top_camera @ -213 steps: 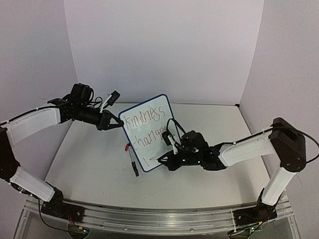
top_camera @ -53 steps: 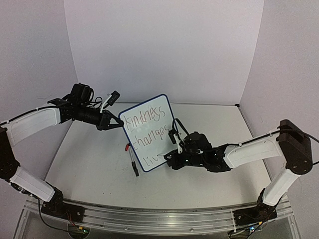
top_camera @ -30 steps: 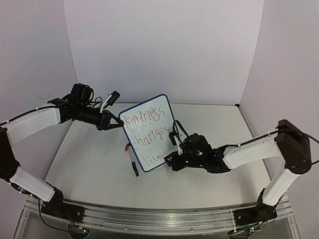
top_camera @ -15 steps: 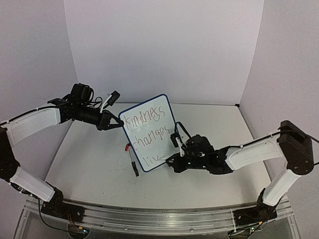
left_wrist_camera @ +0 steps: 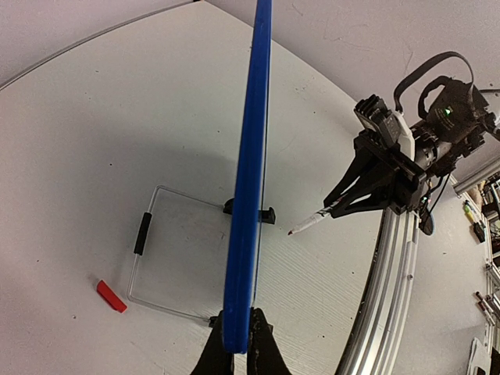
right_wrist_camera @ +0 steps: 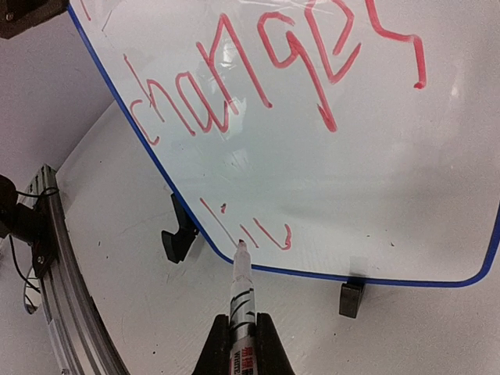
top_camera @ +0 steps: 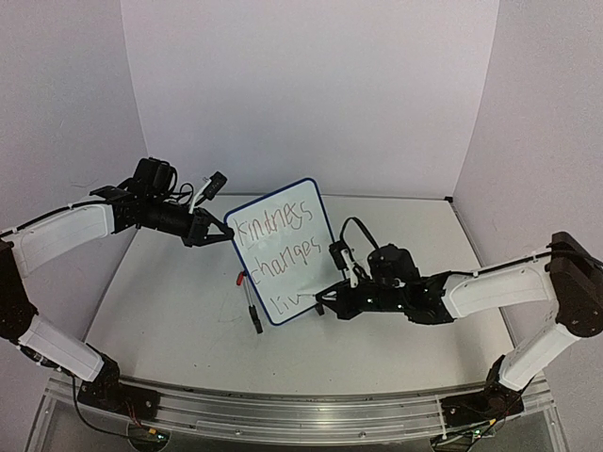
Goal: Write a sentence on the whiteboard
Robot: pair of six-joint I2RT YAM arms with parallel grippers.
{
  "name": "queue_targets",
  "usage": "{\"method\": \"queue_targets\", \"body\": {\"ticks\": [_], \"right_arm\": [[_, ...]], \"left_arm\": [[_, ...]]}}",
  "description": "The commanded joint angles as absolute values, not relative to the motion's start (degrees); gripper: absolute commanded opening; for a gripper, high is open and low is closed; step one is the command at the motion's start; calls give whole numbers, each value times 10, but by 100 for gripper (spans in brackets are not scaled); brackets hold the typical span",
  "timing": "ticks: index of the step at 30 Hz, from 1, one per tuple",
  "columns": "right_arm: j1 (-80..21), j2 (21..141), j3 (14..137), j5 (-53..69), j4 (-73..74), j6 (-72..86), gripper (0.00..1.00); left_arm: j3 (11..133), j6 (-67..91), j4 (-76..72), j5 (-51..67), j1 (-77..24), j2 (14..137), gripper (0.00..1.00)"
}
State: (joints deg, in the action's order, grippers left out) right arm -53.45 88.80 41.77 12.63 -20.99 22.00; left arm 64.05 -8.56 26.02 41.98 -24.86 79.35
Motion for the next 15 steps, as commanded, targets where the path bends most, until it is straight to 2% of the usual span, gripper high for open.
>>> {"method": "queue_targets", "body": {"ticks": [1,15], "right_arm": [[-504,869,407,187,-229,204,0],[-478,928,445,223,-237,197,0]], "left_arm": [[638,-106,281,392,-254,783,0],[638,-107,282,388,-254,786,0]]}}
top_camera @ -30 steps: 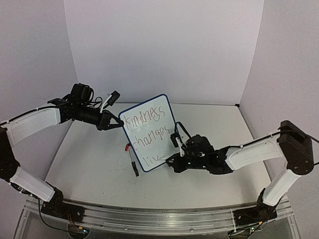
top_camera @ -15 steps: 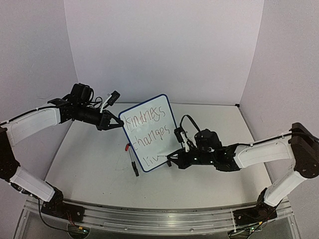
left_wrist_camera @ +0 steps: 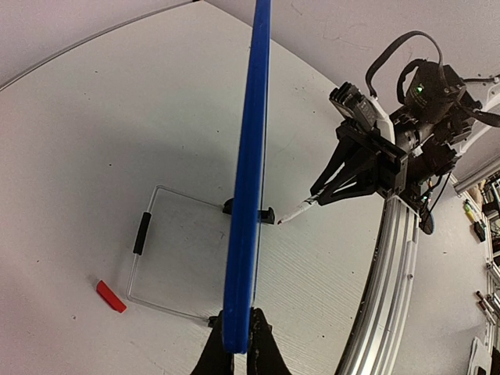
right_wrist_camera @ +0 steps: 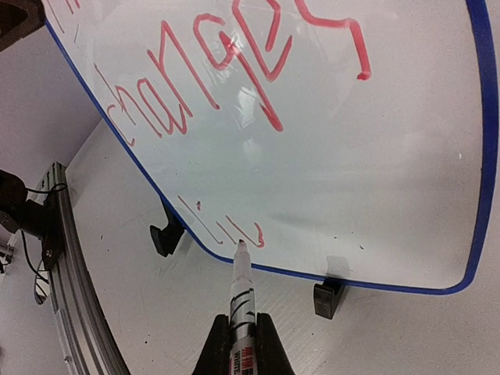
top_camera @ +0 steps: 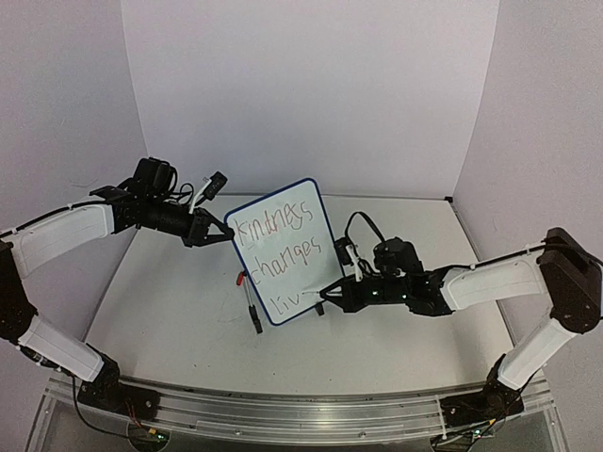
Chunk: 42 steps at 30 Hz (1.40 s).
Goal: Write a sentence on the whiteboard
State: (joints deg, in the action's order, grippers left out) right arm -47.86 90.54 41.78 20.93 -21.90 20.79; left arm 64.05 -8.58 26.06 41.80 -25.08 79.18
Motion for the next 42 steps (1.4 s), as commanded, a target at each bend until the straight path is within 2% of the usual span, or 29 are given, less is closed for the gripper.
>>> {"method": "queue_targets", "body": {"ticks": [1,14,25,33,42], "right_arm": [[-478,932,447,221,-237,198,0],[-478,962,456,163,-241,213,0],[-473,931,436,115,-249,227,0],[-472,914,435,120,-251,225,0],[-472,945,454,157,-255,225,0]], "left_arm": [[639,-107,282,388,-254,786,0],[639,-107,282,387,-254,788,0],[639,-107,282,388,-254,790,0],[639,-107,282,389,-254,789,0],[639,-107,282,389,-254,789,0]]}}
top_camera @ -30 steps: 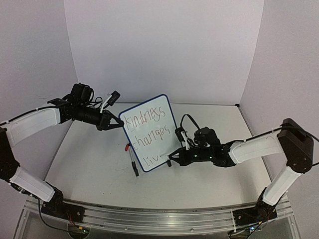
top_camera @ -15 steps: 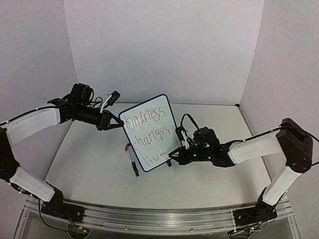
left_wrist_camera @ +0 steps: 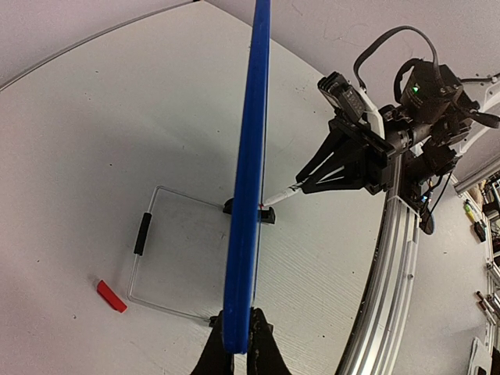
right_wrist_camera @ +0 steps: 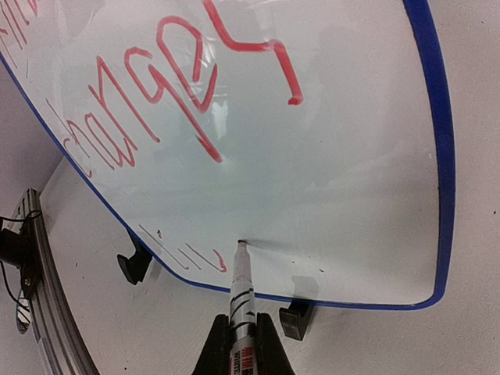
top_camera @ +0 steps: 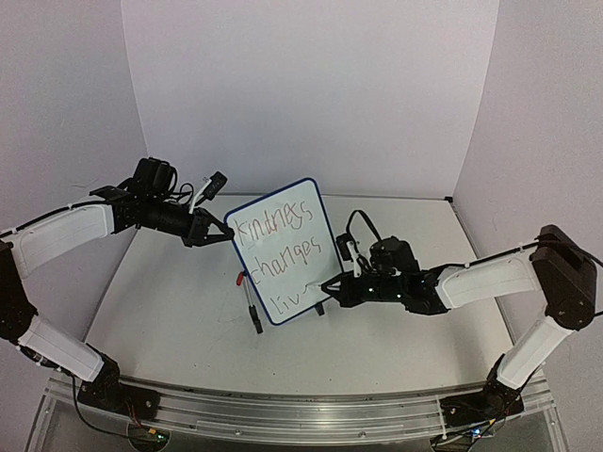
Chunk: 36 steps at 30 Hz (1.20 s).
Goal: Write a sentence on the whiteboard
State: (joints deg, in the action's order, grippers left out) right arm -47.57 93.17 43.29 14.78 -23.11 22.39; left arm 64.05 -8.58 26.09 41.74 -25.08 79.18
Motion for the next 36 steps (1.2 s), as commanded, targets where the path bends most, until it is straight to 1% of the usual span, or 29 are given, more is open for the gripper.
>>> {"method": "queue_targets", "body": {"ticks": [1,12,21,36], "right_arm": [[-472,949,454,159,-255,225,0],[-472,971,449,163,-256,233,0],[-472,965,429,139,-252,243,0],[-472,945,430,105,-229,239,0]], "left_arm": [[639,-107,282,389,-254,789,0],[639,-107,282,391,-254,791,0],[640,-107,282,391,-254,793,0],[640,-107,283,390,-254,790,0]]}}
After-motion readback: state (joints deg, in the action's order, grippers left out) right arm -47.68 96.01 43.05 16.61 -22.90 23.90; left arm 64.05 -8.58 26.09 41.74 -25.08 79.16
